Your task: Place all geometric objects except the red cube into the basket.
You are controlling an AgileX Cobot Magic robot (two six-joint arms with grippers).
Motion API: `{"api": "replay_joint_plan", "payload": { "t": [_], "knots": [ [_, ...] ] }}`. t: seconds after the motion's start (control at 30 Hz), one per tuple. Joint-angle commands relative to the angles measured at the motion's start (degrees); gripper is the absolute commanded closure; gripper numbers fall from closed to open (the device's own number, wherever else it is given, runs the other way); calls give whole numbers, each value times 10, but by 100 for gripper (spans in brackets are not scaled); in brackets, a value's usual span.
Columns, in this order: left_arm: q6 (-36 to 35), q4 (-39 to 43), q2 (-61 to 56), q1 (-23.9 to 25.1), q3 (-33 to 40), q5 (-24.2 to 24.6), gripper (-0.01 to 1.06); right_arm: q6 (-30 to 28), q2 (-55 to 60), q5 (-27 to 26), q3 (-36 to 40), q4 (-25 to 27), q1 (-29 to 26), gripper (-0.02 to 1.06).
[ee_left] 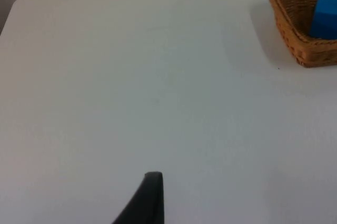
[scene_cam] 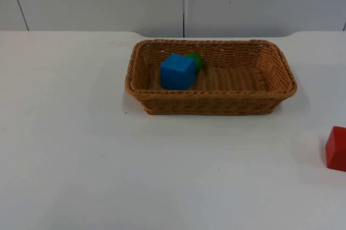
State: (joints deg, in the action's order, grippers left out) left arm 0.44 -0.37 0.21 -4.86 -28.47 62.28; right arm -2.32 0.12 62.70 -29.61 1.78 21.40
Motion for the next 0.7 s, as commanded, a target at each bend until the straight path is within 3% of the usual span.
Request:
{"api": "replay_joint_plan", "payload": {
  "t": [0.0, 0.07, 0.17, 0.3, 0.67],
  "knots": [
    [-4, 1, -2, 3, 2, -7, 5, 3, -1, -8, 1, -2, -2, 28],
    [-4, 1, -2, 3, 2, -7, 5, 3, -1, -8, 1, -2, -2, 23],
    [-1, 4, -2, 3, 1, -7, 5, 2, -1, -8, 1, -2, -2, -1],
    [-1, 4, -2, 3, 1, -7, 0, 2, -1, -8, 1, -2, -2, -1],
    [-17, 14, -2, 3, 1, -7, 0, 2, -1, -8, 1, -2, -2, -1]
  ]
}}
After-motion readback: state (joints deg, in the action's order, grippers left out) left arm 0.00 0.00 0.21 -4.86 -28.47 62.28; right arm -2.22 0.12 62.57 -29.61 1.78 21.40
